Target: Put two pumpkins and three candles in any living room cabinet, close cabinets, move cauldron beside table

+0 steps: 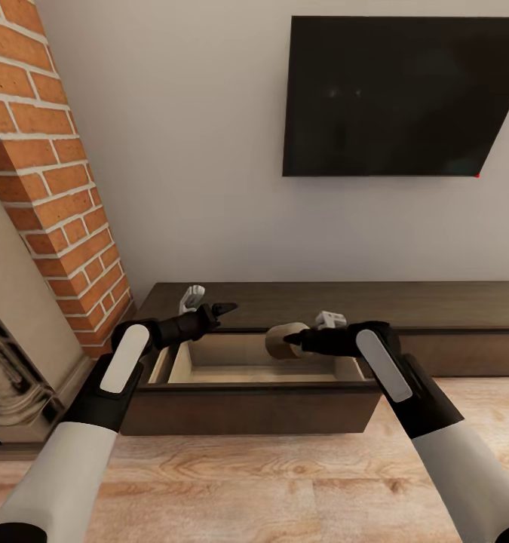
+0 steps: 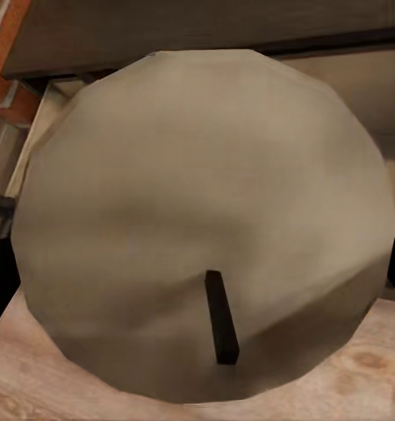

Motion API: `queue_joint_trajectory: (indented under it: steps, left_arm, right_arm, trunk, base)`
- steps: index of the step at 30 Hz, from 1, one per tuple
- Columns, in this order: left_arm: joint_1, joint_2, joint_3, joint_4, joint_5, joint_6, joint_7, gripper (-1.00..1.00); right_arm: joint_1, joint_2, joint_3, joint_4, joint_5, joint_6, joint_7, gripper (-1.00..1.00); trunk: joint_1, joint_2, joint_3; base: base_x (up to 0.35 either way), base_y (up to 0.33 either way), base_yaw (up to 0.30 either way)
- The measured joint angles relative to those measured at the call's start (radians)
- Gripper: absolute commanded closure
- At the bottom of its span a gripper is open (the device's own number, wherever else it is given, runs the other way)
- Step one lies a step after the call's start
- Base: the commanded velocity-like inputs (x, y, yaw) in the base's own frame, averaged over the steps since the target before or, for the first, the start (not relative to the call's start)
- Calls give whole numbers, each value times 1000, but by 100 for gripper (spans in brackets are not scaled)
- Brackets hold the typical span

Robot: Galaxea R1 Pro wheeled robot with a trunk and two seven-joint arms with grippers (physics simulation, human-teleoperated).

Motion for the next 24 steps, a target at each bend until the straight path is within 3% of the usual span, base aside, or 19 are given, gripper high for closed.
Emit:
queue_joint_trajectory:
  steps: [4, 8, 14, 19, 24]
  left_arm:
    - [0, -3, 1, 1, 0, 0, -1, -100]
    - [0, -3, 2, 1, 1, 0, -5, -100]
    - [0, -3, 1, 2, 1, 0, -5, -100]
    - [0, -4, 0, 3, 1, 0, -6, -100]
    - [0, -5, 0, 3, 1, 0, -6, -100]
  right_arm:
    - [1, 3, -5, 6, 9, -5, -43, 100]
    - [2, 9, -5, 9, 77, -3, -195, 100]
    - [3, 10, 0, 59, 80, -4, -313, 100]
    - [2, 10, 12, 95, 76, -5, -342, 100]
    - [3, 10, 83, 147, 71, -7, -337, 100]
  trunk:
    - [0, 0, 0]
    - [0, 0, 0]
    - [0, 0, 0]
    - [0, 0, 0]
    - [0, 0, 0]
  base:
    - [31, -7, 0]
    - [239, -69, 0]
    - [311, -91, 0]
    - [321, -94, 0]
    - [165, -60, 0]
